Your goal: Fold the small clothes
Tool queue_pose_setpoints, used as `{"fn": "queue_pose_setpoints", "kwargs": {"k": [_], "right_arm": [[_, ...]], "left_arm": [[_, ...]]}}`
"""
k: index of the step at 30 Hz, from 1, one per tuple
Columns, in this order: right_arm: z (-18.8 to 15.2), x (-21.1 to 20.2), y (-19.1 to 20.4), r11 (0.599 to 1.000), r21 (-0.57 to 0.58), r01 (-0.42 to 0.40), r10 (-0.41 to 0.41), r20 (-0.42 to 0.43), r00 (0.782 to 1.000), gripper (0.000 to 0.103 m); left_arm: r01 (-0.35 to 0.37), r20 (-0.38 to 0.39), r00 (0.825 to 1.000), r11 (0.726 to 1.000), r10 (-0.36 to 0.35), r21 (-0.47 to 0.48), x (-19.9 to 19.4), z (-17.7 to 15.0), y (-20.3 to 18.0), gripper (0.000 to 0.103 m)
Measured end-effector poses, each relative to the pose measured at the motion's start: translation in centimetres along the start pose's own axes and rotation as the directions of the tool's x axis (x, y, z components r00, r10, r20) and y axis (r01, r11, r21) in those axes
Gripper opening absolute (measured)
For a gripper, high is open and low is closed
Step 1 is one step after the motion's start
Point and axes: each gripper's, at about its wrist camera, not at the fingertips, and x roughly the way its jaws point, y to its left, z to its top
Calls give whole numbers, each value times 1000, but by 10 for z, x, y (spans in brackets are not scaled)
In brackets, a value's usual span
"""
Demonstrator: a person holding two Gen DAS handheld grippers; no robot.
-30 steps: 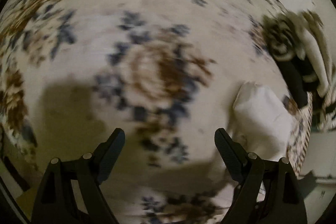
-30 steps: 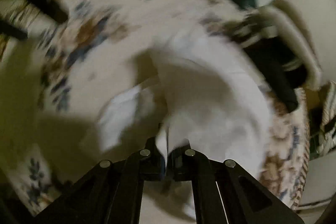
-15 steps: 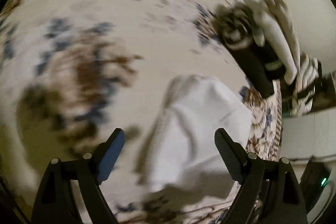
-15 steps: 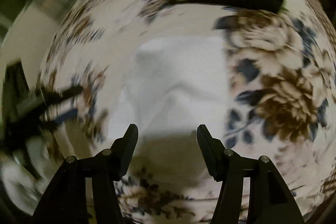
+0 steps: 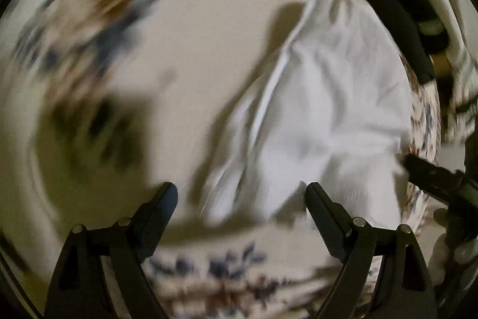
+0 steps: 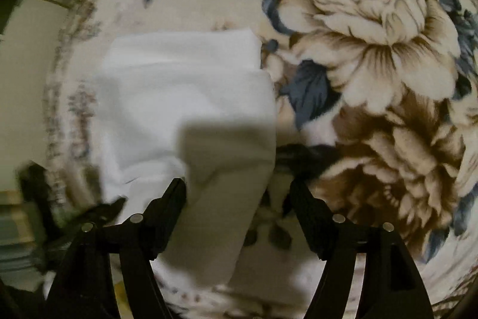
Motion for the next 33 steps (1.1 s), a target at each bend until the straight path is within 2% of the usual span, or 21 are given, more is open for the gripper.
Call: {"fn": "queue_pose_setpoints", "kwargs": {"k": [2, 5, 6, 7, 10, 12, 14, 16, 19, 20, 21, 22, 23, 26, 27, 30, 33], "right_arm": [[8, -15, -8, 998, 11, -65, 64, 32, 997, 75], [30, -20, -24, 985, 53, -165, 163, 44, 986, 75], [41, -17, -30, 979, 64, -195, 192, 45, 980, 75], [53, -11, -35, 969, 66, -239, 237, 37, 971, 75], [78, -1, -37, 952, 28, -305, 305, 5, 952, 75], [88, 11, -32, 942, -5, -335, 335, -46, 941, 75], [94, 23, -30, 933, -25, -359, 354, -107, 929, 75], [95, 37, -29, 932, -39, -360, 350, -155, 924, 75], [93, 50, -24, 924, -57, -378, 362, -190, 913, 75], [91, 50, -23, 921, -60, -385, 368, -184, 911, 70], [88, 50, -21, 918, -71, -390, 374, -173, 911, 59], [84, 50, -19, 918, -83, -388, 371, -170, 913, 27], [79, 51, -19, 923, -75, -378, 362, -166, 917, 21], [67, 44, -29, 920, -15, -392, 388, -109, 915, 16], [61, 40, -34, 917, 8, -398, 398, -89, 913, 15], [29, 23, -45, 908, 91, -410, 413, -19, 911, 13], [-18, 9, -52, 879, 201, -431, 434, 35, 900, 13]], "left_arm": [[27, 14, 1000, 990, -25, -138, -15, -19, 13, 87], [147, 47, 989, 941, -139, -304, -23, -40, 17, 87], [211, 60, 977, 908, -203, -361, -21, -47, 15, 87], [297, 80, 953, 857, -292, -420, -15, -53, 9, 87], [437, 118, 891, 758, -438, -484, 10, -58, -17, 87], [485, 151, 865, 721, -478, -495, 26, -57, -36, 87], [504, 165, 851, 690, -498, -520, 41, -55, -41, 87], [478, 170, 865, 671, -473, -566, 60, -53, -45, 87], [477, 223, 871, 645, -438, -596, 64, -54, -41, 86], [483, 242, 870, 643, -430, -594, 62, -56, -40, 78], [481, 254, 874, 660, -414, -577, 57, -60, -41, 70], [475, 260, 879, 697, -399, -537, 50, -61, -43, 51], [463, 255, 886, 730, -386, -502, 45, -61, -45, 41], [434, 210, 901, 806, -380, -403, 34, -57, -44, 31], [427, 194, 904, 823, -381, -375, 31, -53, -42, 31], [372, 120, 928, 901, -353, -222, 14, -38, -42, 30], [316, 57, 948, 947, -313, -52, -8, -27, -34, 29]]}}
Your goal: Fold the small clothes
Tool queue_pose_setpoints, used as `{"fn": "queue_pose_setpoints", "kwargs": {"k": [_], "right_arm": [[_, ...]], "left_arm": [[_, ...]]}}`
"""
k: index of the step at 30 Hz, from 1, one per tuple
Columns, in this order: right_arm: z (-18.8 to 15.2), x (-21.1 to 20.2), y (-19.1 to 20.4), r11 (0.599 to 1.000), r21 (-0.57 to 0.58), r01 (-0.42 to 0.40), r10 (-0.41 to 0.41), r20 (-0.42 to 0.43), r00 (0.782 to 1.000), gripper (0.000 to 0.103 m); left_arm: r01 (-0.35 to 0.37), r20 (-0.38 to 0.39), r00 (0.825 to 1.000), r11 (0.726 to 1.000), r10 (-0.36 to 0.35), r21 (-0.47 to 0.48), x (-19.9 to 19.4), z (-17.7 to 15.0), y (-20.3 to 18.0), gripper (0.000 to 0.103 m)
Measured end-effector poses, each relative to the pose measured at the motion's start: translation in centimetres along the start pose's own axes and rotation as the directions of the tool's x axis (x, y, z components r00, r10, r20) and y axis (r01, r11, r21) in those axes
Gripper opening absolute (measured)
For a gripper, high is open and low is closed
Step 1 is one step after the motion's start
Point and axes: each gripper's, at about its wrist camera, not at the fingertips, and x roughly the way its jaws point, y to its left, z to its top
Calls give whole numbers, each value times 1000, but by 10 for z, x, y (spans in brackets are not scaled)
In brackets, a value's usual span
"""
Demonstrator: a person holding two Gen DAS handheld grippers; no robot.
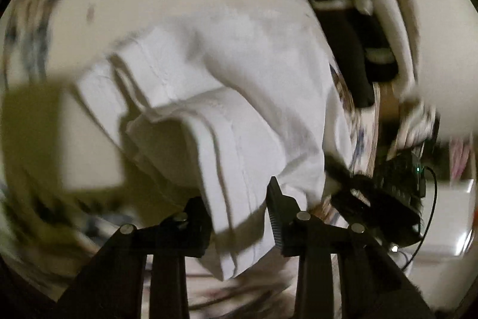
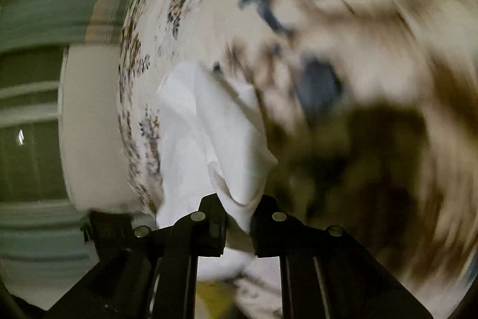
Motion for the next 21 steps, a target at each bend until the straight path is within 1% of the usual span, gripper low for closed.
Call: {"fn": "queue_pose_setpoints", "kwargs": {"k": [1, 2, 3, 4, 5, 6, 7, 8, 9, 10, 11, 12, 14, 16, 17, 19, 21], "right_arm": [[-17, -1, -3, 999, 34, -6, 6, 1, 1000, 13], [-33, -1, -7, 998, 59, -4, 4, -7, 1000, 13], [-51, 4, -9, 996, 85, 0, 3, -28, 1000, 13], [-63, 10, -11, 994, 105, 1, 6, -69, 998, 14], [-72, 16, -13, 993, 118, 14, 0, -114, 994, 14], [-79, 18, -14, 992, 117, 48, -30, -145, 989, 14], [-81, 15, -14, 992, 108, 70, -53, -154, 987, 16], [-81, 8, -12, 992, 85, 93, -80, -150, 986, 19], [-78, -2, -8, 992, 55, 115, -107, -129, 986, 22], [-75, -11, -4, 991, 34, 128, -124, -107, 987, 37], [-68, -25, 3, 988, -2, 153, -153, -61, 986, 45], [-61, -33, 8, 987, -23, 159, -160, -31, 987, 47], [-38, -40, 19, 985, -70, 157, -157, -1, 988, 55], [-11, -38, 27, 981, -95, 168, -166, 19, 986, 55], [5, -31, 32, 982, -106, 157, -156, 19, 988, 55], [29, -18, 40, 980, -122, 159, -159, 17, 987, 55], [55, 0, 48, 977, -154, 148, -151, -9, 988, 55]], "left_arm": [[-13, -11, 1000, 999, 13, 50, -7, 4, 1, 29], [-15, -41, 999, 995, 19, 103, -12, 9, 6, 30], [-30, -77, 996, 991, 40, 130, -12, 11, 13, 31], [-54, -106, 992, 989, 69, 138, -14, 14, 23, 32], [-58, -122, 990, 990, 74, 130, -17, 12, 34, 34], [-42, -134, 990, 995, 54, 95, -23, 10, 46, 39], [-38, -126, 991, 998, 45, 60, -28, 8, 54, 54], [-38, -112, 993, 999, 40, 22, -34, 4, 61, 62], [-8, -95, 995, 999, 5, -37, -40, -2, 68, 62], [10, -81, 997, 997, -16, -71, -44, -7, 71, 62], [25, -54, 998, 994, -31, -109, -46, -10, 73, 62], [40, -31, 999, 990, -45, -138, -43, -6, 69, 62], [80, 9, 997, 979, -80, -185, -35, 2, 66, 62], [95, 19, 995, 970, -93, -225, -24, 13, 64, 62], [107, 33, 994, 967, -102, -231, -18, 20, 61, 62], [81, 31, 997, 964, -76, -255, -12, 31, 61, 62], [89, 40, 996, 956, -81, -279, -9, 40, 62, 62]]}}
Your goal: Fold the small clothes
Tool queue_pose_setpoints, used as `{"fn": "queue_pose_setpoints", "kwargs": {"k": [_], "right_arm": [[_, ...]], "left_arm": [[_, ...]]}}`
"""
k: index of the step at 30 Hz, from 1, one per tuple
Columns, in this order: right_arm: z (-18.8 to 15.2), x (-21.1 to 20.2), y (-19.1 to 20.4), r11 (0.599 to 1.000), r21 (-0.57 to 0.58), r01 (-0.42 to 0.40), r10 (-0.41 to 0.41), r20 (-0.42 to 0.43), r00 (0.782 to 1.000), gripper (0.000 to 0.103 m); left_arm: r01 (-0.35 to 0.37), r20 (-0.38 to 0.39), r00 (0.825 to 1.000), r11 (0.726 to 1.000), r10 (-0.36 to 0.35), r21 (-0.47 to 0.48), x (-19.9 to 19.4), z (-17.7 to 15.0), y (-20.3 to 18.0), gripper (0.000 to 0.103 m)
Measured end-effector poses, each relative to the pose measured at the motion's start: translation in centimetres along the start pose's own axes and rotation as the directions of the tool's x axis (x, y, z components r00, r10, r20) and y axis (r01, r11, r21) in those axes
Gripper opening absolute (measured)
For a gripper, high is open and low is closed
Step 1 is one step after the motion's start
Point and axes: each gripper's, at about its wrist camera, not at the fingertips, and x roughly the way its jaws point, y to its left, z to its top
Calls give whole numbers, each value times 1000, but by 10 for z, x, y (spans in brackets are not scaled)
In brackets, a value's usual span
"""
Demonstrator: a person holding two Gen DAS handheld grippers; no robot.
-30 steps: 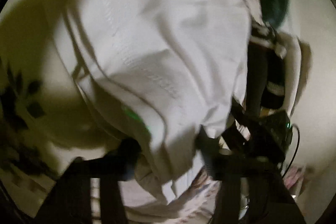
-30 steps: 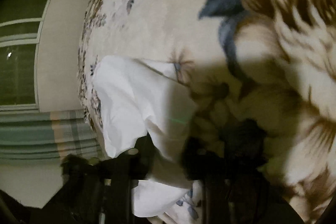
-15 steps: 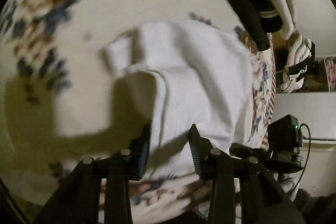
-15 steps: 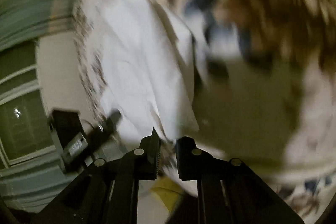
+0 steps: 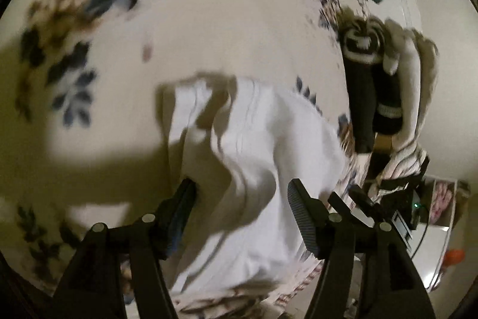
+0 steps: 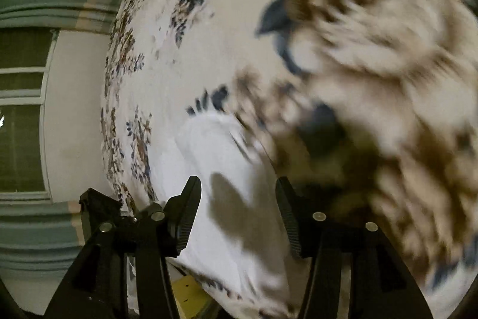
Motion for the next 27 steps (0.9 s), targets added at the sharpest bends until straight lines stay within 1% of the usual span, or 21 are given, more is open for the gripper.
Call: {"fn": "queue_pose_setpoints", "kwargs": {"k": [3, 4, 5, 6, 7, 8, 9, 10, 11, 12, 14, 16, 17, 18, 19, 20, 21, 23, 25, 26, 27], "right_arm": [[32, 28, 8, 999, -41, 26, -29, -58, 998, 55], [36, 32, 7, 998, -48, 34, -37, -71, 997, 54], [40, 39, 10, 997, -66, 50, -55, -80, 995, 48], [39, 42, 12, 995, -80, 58, -63, -66, 996, 37], [38, 44, 15, 993, -99, 70, -75, -48, 996, 15], [38, 42, 17, 989, -112, 98, -101, -27, 994, 12], [38, 37, 21, 987, -126, 98, -98, 5, 995, 10], [37, 34, 23, 986, -131, 105, -102, 25, 994, 9], [38, 29, 25, 983, -132, 126, -120, 53, 991, 9], [40, 28, 26, 983, -127, 135, -128, 60, 990, 9], [44, 30, 28, 980, -126, 156, -152, 46, 987, 9], [43, 30, 31, 972, -155, 175, -175, 16, 985, 10], [42, 29, 34, 970, -164, 177, -177, 15, 984, 13], [40, 25, 37, 968, -176, 176, -176, 16, 984, 14], [38, 22, 39, 967, -185, 173, -173, 17, 985, 21], [36, 19, 40, 968, -186, 170, -169, 20, 985, 30], [34, 17, 40, 969, -182, 164, -163, 21, 986, 34], [32, 17, 37, 974, -165, 157, -157, 9, 988, 36], [31, 21, 33, 975, -150, 166, -168, -2, 986, 36], [31, 23, 30, 975, -142, 172, -175, -13, 984, 36], [32, 26, 26, 977, -128, 172, -177, -29, 984, 36]], "left_arm": [[-25, 30, 999, 1000, 25, -13, 3, 19, 2, 62], [-26, 34, 999, 1000, 26, -14, 3, 24, 4, 62], [-28, 39, 999, 999, 29, -14, 2, 27, 5, 62], [-35, 50, 998, 999, 35, -9, 3, 31, 3, 62], [-40, 59, 997, 999, 40, 3, 2, 33, 1, 60], [-56, 74, 996, 998, 54, 26, 1, 36, -3, 60], [-90, 98, 992, 994, 84, 59, 1, 39, -9, 60], [-119, 105, 988, 989, 110, 85, 2, 41, -14, 54], [-152, 108, 984, 983, 140, 106, 2, 43, -17, 51], [-180, 114, 979, 976, 167, 119, 1, 44, -19, 51], [-207, 128, 973, 968, 189, 141, -7, 44, -22, 51], [-189, 145, 975, 969, 167, 160, -21, 39, -30, 53], [-180, 149, 977, 969, 155, 168, -27, 37, -35, 53], [-151, 153, 981, 971, 123, 187, -33, 33, -43, 54], [-142, 150, 982, 969, 113, 201, -34, 32, -48, 55], [-128, 132, 986, 967, 101, 219, -32, 31, -53, 55], [-125, 118, 988, 966, 100, 225, -27, 31, -56, 55], [-143, 64, 989, 962, 132, 234, -5, 35, -58, 55], [-182, 23, 983, 955, 182, 233, 25, 39, -51, 53], [-198, 26, 980, 950, 198, 242, 32, 39, -49, 49], [-201, 30, 979, 945, 200, 257, 35, 37, -48, 42]]}}
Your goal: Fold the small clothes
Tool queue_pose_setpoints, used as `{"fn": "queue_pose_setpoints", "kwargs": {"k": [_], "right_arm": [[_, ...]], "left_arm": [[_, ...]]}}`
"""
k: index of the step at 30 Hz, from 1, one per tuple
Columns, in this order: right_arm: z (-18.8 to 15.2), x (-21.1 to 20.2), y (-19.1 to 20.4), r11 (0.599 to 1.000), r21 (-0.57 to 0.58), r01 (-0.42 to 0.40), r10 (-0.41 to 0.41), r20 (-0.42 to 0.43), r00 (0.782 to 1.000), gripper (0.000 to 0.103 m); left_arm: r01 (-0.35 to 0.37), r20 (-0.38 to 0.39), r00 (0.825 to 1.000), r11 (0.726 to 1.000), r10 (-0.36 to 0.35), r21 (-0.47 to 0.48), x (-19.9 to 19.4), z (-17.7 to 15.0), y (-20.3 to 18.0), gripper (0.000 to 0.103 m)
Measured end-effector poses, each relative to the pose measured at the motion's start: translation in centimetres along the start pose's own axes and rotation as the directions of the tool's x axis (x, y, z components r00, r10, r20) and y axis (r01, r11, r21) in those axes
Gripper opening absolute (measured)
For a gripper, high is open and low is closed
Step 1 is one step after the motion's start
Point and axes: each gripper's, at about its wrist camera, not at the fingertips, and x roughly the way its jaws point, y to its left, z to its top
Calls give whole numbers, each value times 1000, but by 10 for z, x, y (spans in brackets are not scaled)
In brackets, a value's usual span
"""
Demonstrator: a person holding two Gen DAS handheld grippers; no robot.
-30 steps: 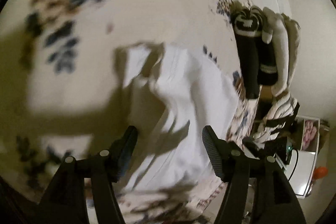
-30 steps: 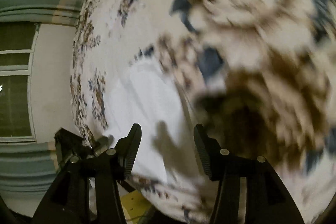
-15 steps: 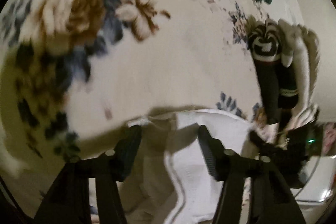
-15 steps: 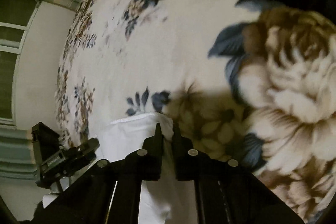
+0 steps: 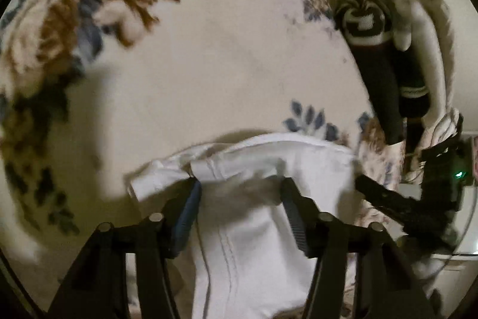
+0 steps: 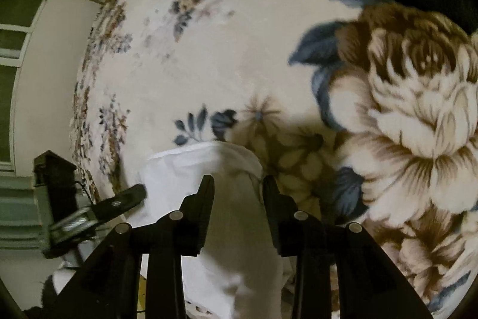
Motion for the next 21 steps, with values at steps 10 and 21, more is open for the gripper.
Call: {"fn": "queue_pose_setpoints", "kwargs": {"k": [10, 21], "right_arm": [[2, -6, 17, 996, -78, 43, -36, 85, 996, 7], [-50, -37, -24, 995, 55, -87, 90, -47, 995, 42]], "left_arm": [[-43, 87, 995, 999, 42, 8, -16, 0, 17, 8], [-16, 119, 993, 999, 20, -39, -65, -29, 9, 48]]}}
